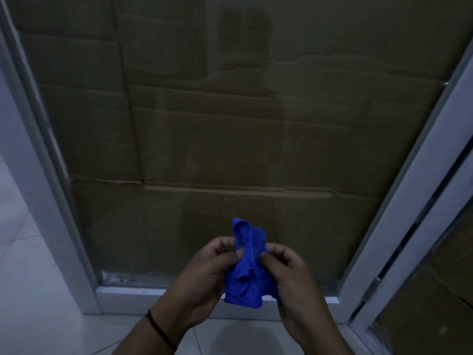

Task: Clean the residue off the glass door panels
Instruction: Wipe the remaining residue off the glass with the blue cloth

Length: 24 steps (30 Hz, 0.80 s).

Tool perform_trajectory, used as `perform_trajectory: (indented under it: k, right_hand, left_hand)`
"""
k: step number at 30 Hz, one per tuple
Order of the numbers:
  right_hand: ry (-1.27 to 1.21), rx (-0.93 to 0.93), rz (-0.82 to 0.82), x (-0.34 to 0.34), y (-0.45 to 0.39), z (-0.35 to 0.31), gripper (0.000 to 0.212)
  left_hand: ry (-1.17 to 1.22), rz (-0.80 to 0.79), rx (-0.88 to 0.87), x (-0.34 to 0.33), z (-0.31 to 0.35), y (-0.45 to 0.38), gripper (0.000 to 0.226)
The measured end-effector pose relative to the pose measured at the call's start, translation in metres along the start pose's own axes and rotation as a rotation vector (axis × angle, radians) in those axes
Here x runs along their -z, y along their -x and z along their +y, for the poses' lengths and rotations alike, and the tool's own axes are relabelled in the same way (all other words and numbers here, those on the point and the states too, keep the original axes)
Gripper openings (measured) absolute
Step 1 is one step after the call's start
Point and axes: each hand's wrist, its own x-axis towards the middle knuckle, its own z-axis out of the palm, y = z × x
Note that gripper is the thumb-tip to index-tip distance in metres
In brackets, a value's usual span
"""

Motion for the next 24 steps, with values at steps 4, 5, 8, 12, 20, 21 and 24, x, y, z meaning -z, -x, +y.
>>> perform_trajectory:
  k: [4, 5, 8, 12, 20, 21, 24]
  right_hand:
    - [-0.003, -0.002, -0.083, -0.006, 0.005, 0.004, 0.021]
    - [-0.063, -0.024, -0.119, -0.006, 0.005, 0.005, 0.021]
    - [-0.196, -0.050, -0.216, -0.006, 0.005, 0.008, 0.027]
    - [-0.171, -0.048, -0.189, -0.008, 0.002, 0.014, 0.039]
    - [0.039, 0.066, 0.361, 0.018, -0.037, 0.021, 0.010]
    - [0.146, 0.130, 0.488, 0.026, -0.047, 0.020, 0.011]
    - [0.378, 0.358, 0.742, 0.046, -0.072, 0.015, 0.017]
  left_hand:
    - [-0.161, 0.138, -0.076, -0.003, -0.003, -0.002, 0.013]
    - [-0.182, 0.156, -0.097, -0.003, -0.003, -0.001, 0.012]
    - [-0.218, 0.190, -0.135, -0.004, 0.000, 0.001, 0.011]
    - [-0.254, 0.211, -0.125, -0.003, -0.001, -0.001, 0.007]
    - [-0.455, 0.314, -0.171, 0.025, 0.003, -0.014, 0.012]
    - [-0.488, 0.352, -0.210, 0.031, 0.005, -0.015, 0.012]
    - [-0.577, 0.464, -0.340, 0.046, 0.013, -0.021, 0.014]
